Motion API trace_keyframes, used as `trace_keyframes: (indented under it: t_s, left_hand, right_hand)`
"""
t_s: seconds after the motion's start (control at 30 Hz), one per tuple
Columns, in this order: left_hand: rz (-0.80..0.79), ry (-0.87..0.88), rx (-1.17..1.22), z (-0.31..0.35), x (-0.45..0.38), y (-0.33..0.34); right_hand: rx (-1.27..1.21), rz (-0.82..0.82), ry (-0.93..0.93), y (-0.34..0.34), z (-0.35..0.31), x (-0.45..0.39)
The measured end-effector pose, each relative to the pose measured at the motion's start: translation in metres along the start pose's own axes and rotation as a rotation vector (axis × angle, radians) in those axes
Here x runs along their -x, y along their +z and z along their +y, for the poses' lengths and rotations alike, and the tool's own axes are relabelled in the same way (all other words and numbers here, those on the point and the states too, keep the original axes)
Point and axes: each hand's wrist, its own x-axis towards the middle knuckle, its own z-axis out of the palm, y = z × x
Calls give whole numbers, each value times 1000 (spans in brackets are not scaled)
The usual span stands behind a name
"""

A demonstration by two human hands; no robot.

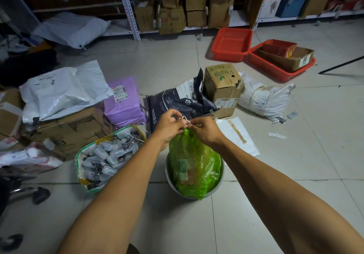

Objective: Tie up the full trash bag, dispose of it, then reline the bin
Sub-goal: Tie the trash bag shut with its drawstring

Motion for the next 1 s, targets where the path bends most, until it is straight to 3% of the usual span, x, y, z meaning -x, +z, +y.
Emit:
trace_keyframes:
  t_s: [0.1, 0.4, 0.63, 1.0]
  left_hand:
    - [9, 76, -147, 0, 0, -1]
    - [55, 122, -357, -4, 0, -1]
    - [38, 145, -506, 2, 3, -3]
    - [66, 50, -195, 2, 9, -4]
  right_hand:
    - [27, 61, 30, -3, -7, 1]
    - [-334, -11, 186, -6, -14, 5]
    - [-425, -69, 289, -8, -22, 11]
    - [-386, 27, 238, -9, -26, 14]
